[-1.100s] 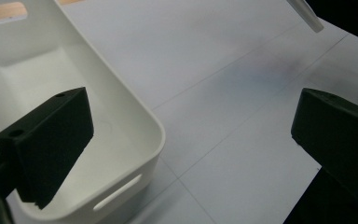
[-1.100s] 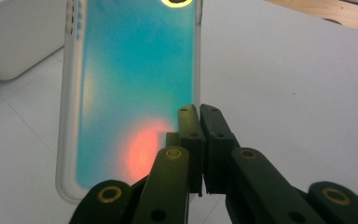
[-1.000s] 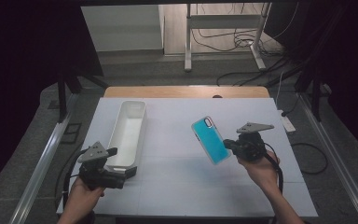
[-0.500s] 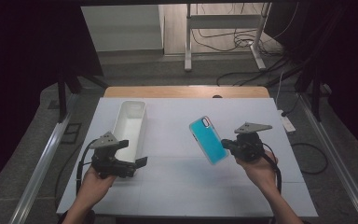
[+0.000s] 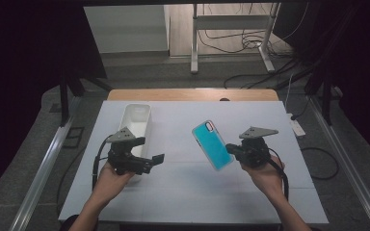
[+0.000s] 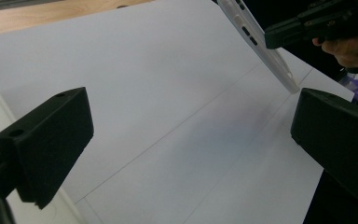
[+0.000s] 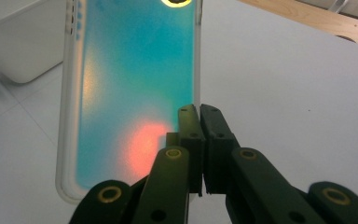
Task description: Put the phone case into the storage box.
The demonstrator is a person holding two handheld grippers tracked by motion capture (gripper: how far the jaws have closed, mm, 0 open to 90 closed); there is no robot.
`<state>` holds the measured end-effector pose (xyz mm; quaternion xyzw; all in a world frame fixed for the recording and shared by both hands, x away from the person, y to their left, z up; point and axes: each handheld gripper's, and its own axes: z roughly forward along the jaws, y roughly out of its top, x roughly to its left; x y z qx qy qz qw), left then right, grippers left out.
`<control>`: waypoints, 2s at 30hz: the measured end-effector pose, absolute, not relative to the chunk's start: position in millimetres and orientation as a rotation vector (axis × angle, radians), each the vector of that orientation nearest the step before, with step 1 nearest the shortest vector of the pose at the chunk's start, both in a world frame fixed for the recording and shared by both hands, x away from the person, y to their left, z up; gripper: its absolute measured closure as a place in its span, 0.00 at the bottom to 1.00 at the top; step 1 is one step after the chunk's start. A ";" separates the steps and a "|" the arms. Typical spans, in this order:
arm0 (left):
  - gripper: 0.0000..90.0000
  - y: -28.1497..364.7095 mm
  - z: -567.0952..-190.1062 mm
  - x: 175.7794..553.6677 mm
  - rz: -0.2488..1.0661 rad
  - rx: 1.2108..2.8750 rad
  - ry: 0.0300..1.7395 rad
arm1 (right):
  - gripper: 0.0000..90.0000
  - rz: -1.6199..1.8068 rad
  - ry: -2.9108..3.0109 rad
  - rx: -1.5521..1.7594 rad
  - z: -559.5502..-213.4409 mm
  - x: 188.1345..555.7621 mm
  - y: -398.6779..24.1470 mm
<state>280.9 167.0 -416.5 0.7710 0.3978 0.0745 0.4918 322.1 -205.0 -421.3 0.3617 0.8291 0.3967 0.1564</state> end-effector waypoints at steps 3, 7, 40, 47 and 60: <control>0.00 163.7 -416.4 284.0 0.173 1.873 0.969 | 0.98 1.136 2.375 1.025 -421.5 321.6 -203.1; 0.00 157.3 -416.7 289.8 0.170 1.885 0.975 | 0.98 1.137 2.376 1.020 -421.9 320.9 -200.6; 0.00 120.9 -421.3 321.4 0.002 1.870 0.973 | 0.98 1.155 2.372 0.928 -419.6 309.8 -176.3; 0.00 114.0 -420.9 326.2 -0.034 1.860 0.962 | 0.98 1.155 2.377 0.903 -420.0 307.0 -169.9; 0.00 103.4 -425.0 333.3 -0.076 1.860 0.942 | 0.98 1.165 2.392 0.860 -418.8 299.7 -159.8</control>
